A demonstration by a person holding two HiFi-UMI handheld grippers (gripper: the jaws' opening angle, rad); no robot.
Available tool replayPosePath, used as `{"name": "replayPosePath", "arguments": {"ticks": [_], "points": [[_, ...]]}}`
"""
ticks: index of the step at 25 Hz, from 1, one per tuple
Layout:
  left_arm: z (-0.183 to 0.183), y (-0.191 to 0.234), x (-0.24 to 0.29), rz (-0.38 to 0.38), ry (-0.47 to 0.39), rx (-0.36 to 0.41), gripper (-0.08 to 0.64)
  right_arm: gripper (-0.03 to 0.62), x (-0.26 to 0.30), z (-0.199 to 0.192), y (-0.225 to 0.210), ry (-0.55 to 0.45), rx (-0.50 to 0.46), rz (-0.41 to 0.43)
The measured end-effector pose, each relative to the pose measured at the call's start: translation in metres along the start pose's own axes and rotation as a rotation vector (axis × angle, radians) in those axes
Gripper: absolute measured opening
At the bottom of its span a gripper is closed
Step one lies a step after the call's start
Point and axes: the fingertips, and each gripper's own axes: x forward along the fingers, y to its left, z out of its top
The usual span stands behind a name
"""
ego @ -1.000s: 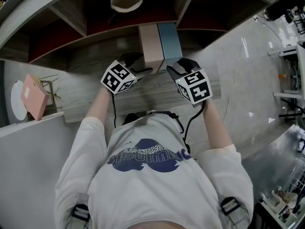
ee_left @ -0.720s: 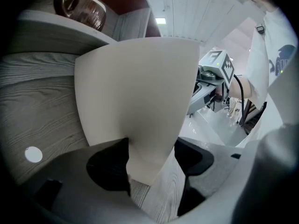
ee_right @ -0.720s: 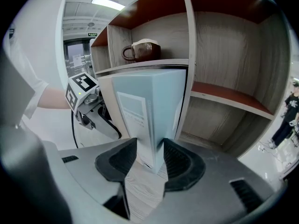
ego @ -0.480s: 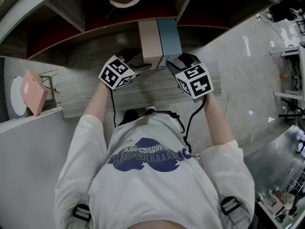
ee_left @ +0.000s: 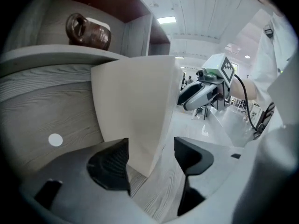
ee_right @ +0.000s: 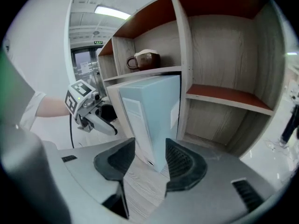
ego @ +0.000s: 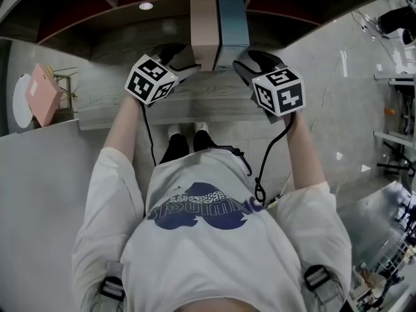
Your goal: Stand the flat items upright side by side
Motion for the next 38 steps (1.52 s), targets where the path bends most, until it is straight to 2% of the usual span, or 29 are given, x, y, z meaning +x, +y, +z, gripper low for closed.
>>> {"name": "replayPosePath", "arguments": {"ticks": [5, 8, 10, 11, 13, 15, 17, 21, 23, 27, 33, 38], "points": [[-0.005, -0.001, -0.037, 0.148, -0.113, -0.117, 0.314, 0.202, -0.023, -0.004, 0.007, -0.161, 0.218, -0.035], [-0.007, -0.006, -0.056, 0.197, -0.189, -0.164, 0.314, 0.201, -0.034, -0.002, 0.018, -0.27, 0.302, -0.067], [-0.006, -0.01, -0.066, 0.233, -0.23, -0.177, 0.247, 0.186, -0.039, -0.002, 0.023, -0.324, 0.324, -0.112], [-0.005, -0.012, -0.071, 0.254, -0.248, -0.18, 0.211, 0.156, -0.042, -0.002, 0.026, -0.345, 0.328, -0.141], [-0.002, -0.014, -0.081, 0.3, -0.277, -0.168, 0.166, 0.098, -0.044, -0.001, 0.034, -0.376, 0.322, -0.197], [0.002, -0.016, -0.094, 0.364, -0.319, -0.145, 0.068, 0.017, -0.047, 0.001, 0.042, -0.408, 0.306, -0.253], [0.008, -0.019, -0.11, 0.437, -0.388, -0.129, 0.01, 0.0, -0.05, 0.004, 0.053, -0.453, 0.278, -0.309], [0.024, -0.031, -0.14, 0.551, -0.534, -0.049, 0.006, -0.002, -0.063, 0.019, 0.078, -0.606, 0.162, -0.398], [0.029, -0.037, -0.146, 0.578, -0.56, -0.019, 0.006, -0.002, -0.068, 0.023, 0.085, -0.638, 0.135, -0.44], [0.032, -0.039, -0.159, 0.618, -0.601, -0.035, 0.006, -0.002, -0.08, 0.026, 0.089, -0.657, 0.117, -0.502], [0.04, -0.033, -0.179, 0.685, -0.649, -0.042, 0.006, -0.002, -0.1, 0.036, 0.096, -0.709, 0.053, -0.502], [0.047, -0.033, -0.186, 0.719, -0.666, -0.008, 0.006, -0.002, -0.108, 0.045, 0.097, -0.743, 0.004, -0.509]]}}
